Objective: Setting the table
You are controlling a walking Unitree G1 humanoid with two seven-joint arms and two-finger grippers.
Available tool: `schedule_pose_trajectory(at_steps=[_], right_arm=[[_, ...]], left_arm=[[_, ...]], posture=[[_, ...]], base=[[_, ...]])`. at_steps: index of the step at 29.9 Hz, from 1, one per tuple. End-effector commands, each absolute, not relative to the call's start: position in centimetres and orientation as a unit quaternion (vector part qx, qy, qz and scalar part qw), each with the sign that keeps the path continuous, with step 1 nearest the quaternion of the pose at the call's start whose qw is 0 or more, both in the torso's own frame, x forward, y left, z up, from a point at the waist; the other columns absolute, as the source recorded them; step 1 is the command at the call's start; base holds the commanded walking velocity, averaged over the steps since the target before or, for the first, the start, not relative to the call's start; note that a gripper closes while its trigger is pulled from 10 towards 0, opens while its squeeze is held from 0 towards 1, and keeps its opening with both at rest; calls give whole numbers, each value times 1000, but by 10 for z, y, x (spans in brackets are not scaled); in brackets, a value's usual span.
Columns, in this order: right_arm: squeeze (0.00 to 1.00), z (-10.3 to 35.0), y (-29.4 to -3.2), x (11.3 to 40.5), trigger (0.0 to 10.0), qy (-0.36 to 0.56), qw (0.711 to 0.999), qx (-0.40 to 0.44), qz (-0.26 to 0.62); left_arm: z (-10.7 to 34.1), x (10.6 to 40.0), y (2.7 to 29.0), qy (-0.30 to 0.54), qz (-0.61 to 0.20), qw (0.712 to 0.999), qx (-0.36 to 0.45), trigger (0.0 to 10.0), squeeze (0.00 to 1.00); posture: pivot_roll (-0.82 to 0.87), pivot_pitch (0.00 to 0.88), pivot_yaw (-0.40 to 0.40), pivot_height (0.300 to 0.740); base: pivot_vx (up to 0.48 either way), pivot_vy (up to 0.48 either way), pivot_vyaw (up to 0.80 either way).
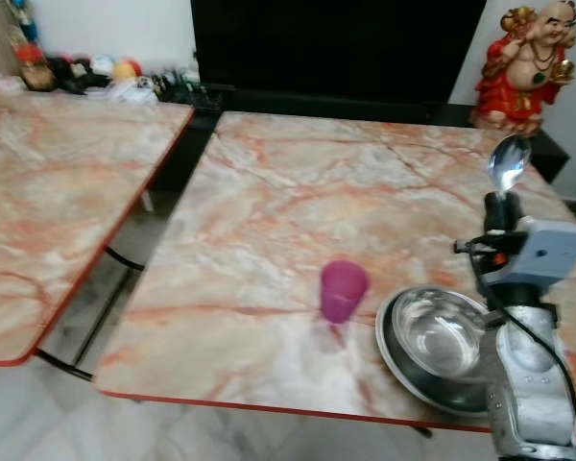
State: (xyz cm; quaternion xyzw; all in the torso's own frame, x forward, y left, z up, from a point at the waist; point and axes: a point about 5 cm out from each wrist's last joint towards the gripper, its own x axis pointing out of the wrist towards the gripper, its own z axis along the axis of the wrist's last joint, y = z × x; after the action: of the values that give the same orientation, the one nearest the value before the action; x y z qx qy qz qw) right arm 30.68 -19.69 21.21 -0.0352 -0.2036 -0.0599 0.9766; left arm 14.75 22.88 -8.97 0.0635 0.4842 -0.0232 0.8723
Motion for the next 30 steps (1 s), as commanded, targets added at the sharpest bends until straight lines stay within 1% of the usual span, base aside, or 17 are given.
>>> schedule_pose_trajectory(at_steps=[1,4,16,20,22,24,26,30], right_arm=[[0,216,-203,305,10000,-208,974,-42,-72],[0,216,-205,305,10000,-206,975,-43,-75],[0,211,-228,303,10000,-173,976,-77,-110],[0,197,-237,305,10000,-116,981,-104,-118],[0,192,-238,304,10000,-98,983,-107,-114],[0,180,-241,302,10000,-53,986,-115,-106],[0,174,-242,299,10000,-33,987,-120,-100],[0,152,-242,288,10000,25,992,-101,-77]], left_arm=[[-92,141,229,496,-26,865,68,10000,0],[-93,140,230,497,-23,865,67,10000,0],[-93,138,230,501,-23,863,63,10000,0],[-94,137,229,504,-23,861,62,10000,0],[-94,137,229,505,-24,860,62,10000,0],[-95,136,227,508,-23,859,62,10000,0],[-95,136,227,509,-23,858,62,10000,0],[-96,135,227,511,-25,857,61,10000,0]], posture=[[-63,108,-5,740],[-63,108,-5,740],[-70,114,-9,740],[-72,117,-10,740],[-71,117,-10,740],[-70,118,-10,740],[-77,118,-17,740],[-81,122,-16,740]], base=[[0,-431,0],[0,-135,0],[0,0,0],[0,0,0],[0,0,0],[0,0,0],[0,0,0],[0,0,0]])
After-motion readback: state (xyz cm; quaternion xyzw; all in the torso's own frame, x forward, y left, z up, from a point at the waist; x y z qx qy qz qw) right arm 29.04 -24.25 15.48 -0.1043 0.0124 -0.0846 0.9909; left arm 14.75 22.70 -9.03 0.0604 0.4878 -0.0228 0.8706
